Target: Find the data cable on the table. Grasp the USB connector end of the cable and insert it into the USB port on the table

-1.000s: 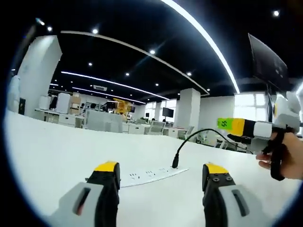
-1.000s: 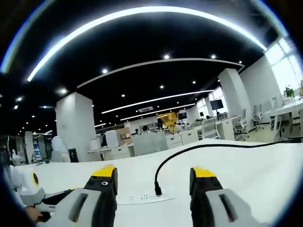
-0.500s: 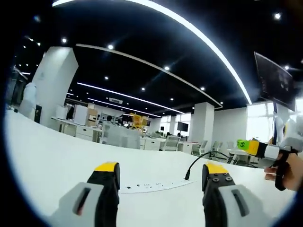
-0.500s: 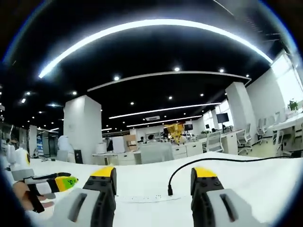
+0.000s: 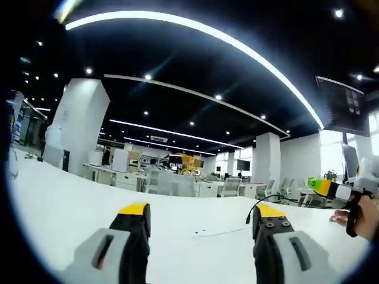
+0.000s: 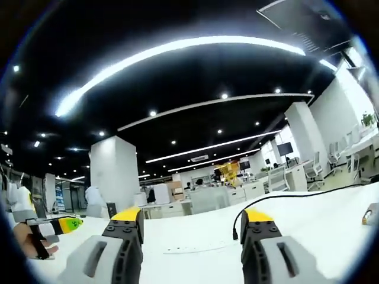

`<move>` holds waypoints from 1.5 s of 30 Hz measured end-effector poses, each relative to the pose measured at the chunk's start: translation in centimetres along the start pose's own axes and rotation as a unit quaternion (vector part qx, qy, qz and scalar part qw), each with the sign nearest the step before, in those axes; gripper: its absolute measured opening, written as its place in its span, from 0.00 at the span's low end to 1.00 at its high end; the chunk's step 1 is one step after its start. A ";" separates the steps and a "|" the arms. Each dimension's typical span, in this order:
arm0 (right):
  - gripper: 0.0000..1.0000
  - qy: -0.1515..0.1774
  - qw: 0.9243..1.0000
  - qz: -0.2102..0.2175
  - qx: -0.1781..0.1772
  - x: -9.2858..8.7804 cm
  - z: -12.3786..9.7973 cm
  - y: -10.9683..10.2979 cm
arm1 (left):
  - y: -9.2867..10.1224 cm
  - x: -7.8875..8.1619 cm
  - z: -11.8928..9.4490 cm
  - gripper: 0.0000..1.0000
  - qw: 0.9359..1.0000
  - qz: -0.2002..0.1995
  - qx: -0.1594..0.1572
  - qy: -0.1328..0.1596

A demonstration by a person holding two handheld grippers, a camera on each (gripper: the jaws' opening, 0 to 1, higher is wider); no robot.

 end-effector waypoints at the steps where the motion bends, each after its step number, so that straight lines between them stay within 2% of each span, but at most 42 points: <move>1: 0.67 0.004 1.000 -0.001 -0.001 0.2 -0.3 -0.2 | -0.2 0.4 -0.6 0.71 1.000 0.003 0.003 0.008; 6: 0.66 0.019 1.000 -0.021 -0.002 1.5 -1.7 -0.5 | -1.3 1.6 -3.1 0.71 0.999 0.029 0.025 0.017; 12: 0.62 0.033 0.999 -0.027 -0.015 2.4 -3.1 -0.2 | -2.6 3.0 -4.9 0.72 0.996 0.057 0.053 0.035; 18: 0.64 0.004 0.998 -0.053 -0.039 1.2 -3.7 0.5 | -3.6 3.0 -5.9 0.74 0.994 0.073 0.077 0.030; 23: 0.68 -0.026 0.997 -0.062 -0.039 -0.1 -3.5 0.8 | -4.3 2.7 -6.1 0.76 0.992 0.083 0.096 0.010; 26: 0.69 -0.031 0.997 -0.062 -0.035 -0.5 -3.4 0.9 | -4.6 2.8 -6.3 0.76 0.989 0.097 0.109 0.002; 31: 0.70 -0.036 0.998 -0.047 -0.032 -1.4 -3.1 1.0 | -4.8 3.1 -6.6 0.75 0.989 0.089 0.116 0.014; 36: 0.70 -0.060 0.997 -0.042 -0.029 -3.0 -2.7 1.1 | -5.3 3.4 -6.7 0.75 0.987 0.099 0.128 0.023; 45: 0.70 -0.056 0.998 -0.019 -0.034 -3.4 -2.7 1.6 | -5.6 3.1 -6.7 0.73 0.985 0.104 0.136 0.016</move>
Point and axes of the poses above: the point that each gripper's makers call its tool centre point, and the gripper's own axes: z roughly forward along the fingers, y roughly to its right, x roughly out of its top, the point moved 5 cm from there along -z, roughly backward along the fingers, and after that the axes turned 12 degrees about -z, right-handed, at the moved point
